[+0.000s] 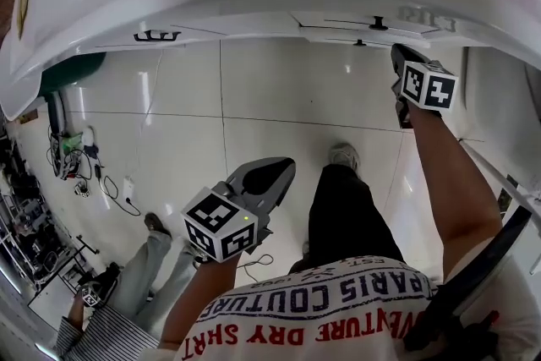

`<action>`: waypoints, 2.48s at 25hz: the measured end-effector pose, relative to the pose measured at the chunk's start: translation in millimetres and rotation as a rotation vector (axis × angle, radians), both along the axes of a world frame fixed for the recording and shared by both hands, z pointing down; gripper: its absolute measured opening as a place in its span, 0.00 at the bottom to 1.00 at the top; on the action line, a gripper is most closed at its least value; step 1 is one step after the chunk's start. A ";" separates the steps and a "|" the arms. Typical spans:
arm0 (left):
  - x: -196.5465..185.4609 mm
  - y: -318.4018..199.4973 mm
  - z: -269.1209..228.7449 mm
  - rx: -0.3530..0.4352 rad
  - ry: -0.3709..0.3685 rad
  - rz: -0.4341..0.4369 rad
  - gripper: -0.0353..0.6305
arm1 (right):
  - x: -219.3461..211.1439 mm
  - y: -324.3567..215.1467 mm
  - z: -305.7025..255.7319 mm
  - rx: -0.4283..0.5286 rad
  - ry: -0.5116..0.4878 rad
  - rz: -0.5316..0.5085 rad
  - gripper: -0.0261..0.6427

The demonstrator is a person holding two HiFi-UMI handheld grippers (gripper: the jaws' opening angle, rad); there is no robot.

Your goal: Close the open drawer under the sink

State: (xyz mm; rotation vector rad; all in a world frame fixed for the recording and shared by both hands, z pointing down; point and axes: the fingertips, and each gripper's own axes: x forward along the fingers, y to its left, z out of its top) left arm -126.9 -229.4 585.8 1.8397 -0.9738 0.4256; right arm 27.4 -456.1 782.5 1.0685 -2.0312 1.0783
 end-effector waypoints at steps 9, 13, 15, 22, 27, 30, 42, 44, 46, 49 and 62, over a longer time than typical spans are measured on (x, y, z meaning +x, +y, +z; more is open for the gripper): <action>-10.7 1.2 3.4 -0.007 -0.006 -0.020 0.03 | 0.1 -14.2 -3.5 0.036 0.034 0.045 0.05; -11.3 -1.1 4.7 0.006 -0.009 -0.012 0.03 | -0.2 -14.8 -3.0 0.050 0.051 0.012 0.05; -10.9 -4.0 4.3 0.018 -0.006 -0.012 0.03 | 2.1 -14.2 -4.0 0.060 0.055 -0.010 0.05; 0.6 -12.4 -17.0 0.072 0.021 -0.010 0.03 | 3.6 16.5 -33.9 0.053 0.055 -0.142 0.05; 13.4 -11.7 -40.8 0.123 0.036 0.033 0.03 | -4.9 62.7 -91.5 0.106 -0.011 -0.237 0.05; 25.2 -5.5 -65.8 0.162 0.044 0.052 0.03 | -7.0 101.9 -138.9 0.110 -0.096 -0.240 0.05; 78.6 143.0 -195.2 0.404 -0.005 0.164 0.03 | 27.4 348.2 -320.6 0.231 -0.248 -0.229 0.05; 87.5 195.4 -223.1 0.452 -0.018 0.182 0.03 | 36.0 408.6 -351.1 0.252 -0.261 -0.238 0.05; 92.4 243.6 -251.2 0.506 -0.032 0.196 0.03 | 39.2 460.1 -387.0 0.301 -0.267 -0.258 0.05; 98.7 319.0 -295.4 0.569 -0.024 0.205 0.03 | 39.7 535.1 -447.2 0.384 -0.264 -0.299 0.05; 92.8 525.0 -436.1 0.789 -0.002 0.218 0.03 | 26.1 729.3 -620.1 0.612 -0.304 -0.361 0.05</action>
